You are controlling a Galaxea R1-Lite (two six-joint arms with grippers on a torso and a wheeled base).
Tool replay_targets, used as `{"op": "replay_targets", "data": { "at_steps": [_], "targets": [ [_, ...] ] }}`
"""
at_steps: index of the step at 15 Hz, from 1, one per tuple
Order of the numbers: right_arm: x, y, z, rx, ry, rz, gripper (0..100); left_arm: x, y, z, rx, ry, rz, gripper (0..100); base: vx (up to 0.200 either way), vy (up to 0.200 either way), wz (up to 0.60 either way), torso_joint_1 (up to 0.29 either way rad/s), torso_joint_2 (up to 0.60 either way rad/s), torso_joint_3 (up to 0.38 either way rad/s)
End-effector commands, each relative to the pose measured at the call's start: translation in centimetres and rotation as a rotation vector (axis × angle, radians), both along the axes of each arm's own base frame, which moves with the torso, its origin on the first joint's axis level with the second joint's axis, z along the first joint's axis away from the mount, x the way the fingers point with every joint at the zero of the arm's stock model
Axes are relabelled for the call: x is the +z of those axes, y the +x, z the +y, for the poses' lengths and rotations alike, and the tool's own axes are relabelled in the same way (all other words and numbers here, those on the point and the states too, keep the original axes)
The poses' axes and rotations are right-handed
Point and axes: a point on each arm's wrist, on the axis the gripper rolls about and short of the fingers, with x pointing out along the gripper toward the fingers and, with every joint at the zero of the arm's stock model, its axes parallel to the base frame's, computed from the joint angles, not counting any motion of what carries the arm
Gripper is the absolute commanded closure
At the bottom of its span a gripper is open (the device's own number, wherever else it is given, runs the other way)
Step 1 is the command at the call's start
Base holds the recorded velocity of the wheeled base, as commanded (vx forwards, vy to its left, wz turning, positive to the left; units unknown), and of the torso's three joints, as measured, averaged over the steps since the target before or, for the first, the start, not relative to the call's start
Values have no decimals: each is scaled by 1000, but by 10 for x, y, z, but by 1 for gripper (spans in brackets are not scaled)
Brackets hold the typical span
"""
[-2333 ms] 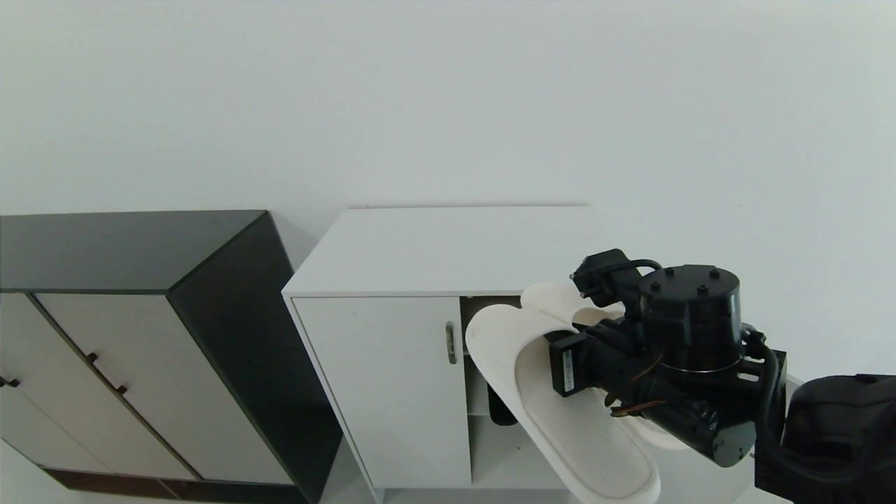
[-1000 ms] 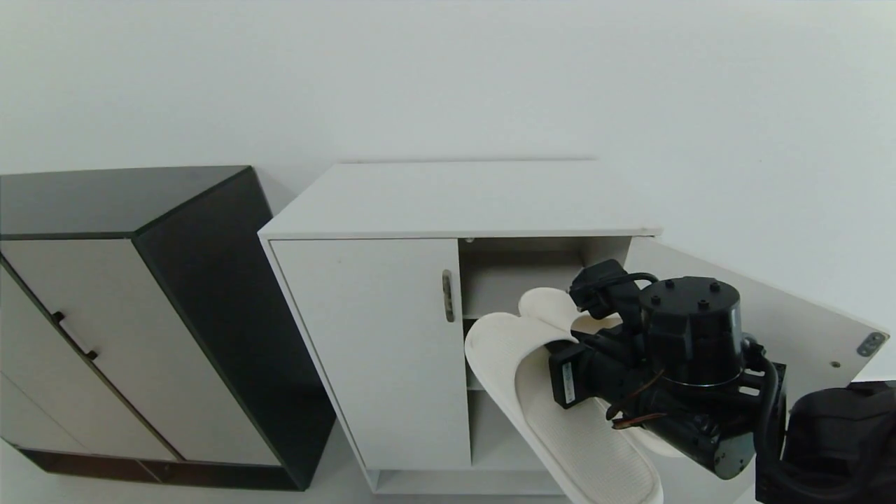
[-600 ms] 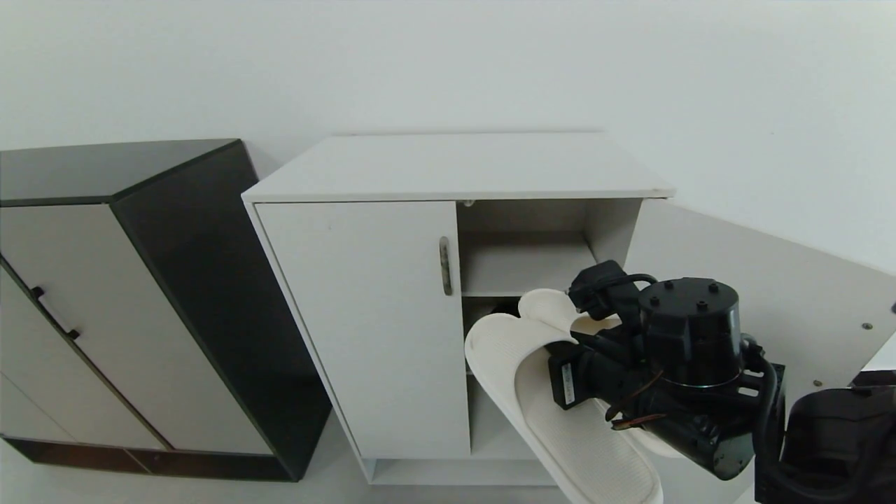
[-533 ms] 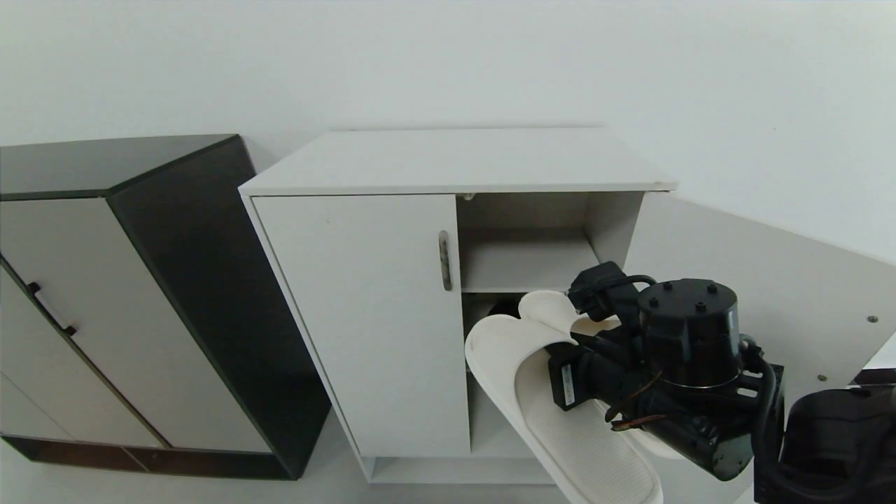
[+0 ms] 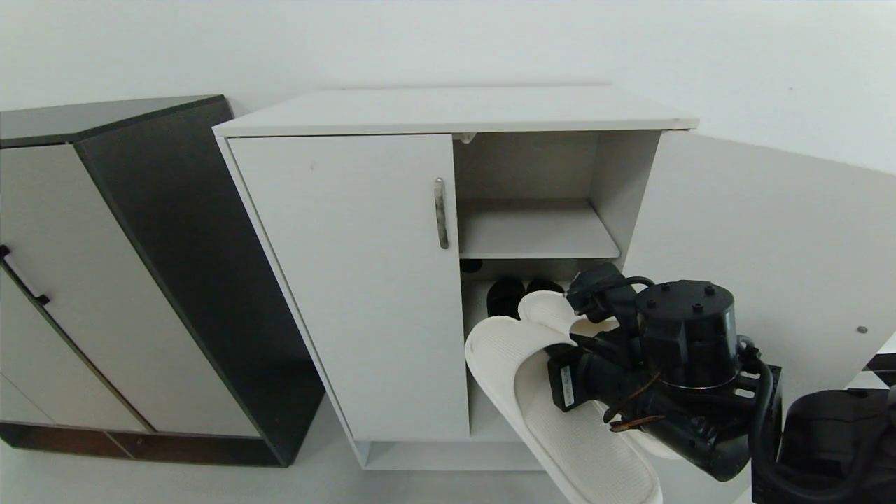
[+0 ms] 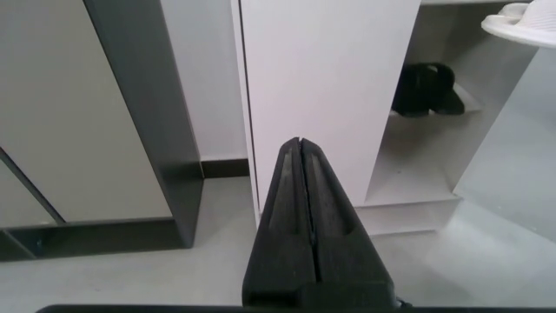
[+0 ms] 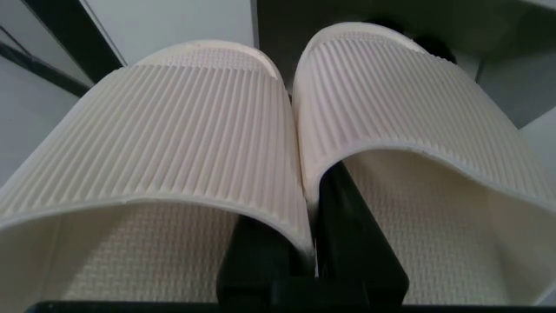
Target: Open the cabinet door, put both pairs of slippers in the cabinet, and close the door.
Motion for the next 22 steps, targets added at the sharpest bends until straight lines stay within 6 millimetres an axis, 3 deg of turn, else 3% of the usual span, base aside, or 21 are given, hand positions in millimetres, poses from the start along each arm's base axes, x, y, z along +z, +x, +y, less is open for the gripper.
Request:
{"op": "replay_targets", "data": {
  "at_steps": [1,4,9,12,13,15,17,22],
  "targets": [
    [-1,0,1,1,-3,3,100,0,0,0,1,0,0,100,0,0,0,-36,427,378],
    [-6,2,2,-1,-13,12,100,0,0,0,1,-1,1,100,0,0,0,-27,344,331],
    [-11,7,4,-16,-17,11,100,0,0,0,2,-15,0,100,0,0,0,2,40,31],
    [-8,19,15,-171,-48,-33,100,0,0,0,2,-14,2,100,0,0,0,0,0,0],
    [-1,22,21,-203,-46,-24,100,0,0,0,1,-14,2,100,0,0,0,0,0,0],
    [33,16,31,-239,35,51,100,0,0,0,1,-12,2,100,0,0,0,0,0,0],
    [67,19,37,-427,70,76,100,0,0,0,1,-10,2,100,0,0,0,0,0,0],
    [78,23,38,-427,49,-12,100,0,0,0,1,-9,2,100,0,0,0,0,0,0]
  ]
}}
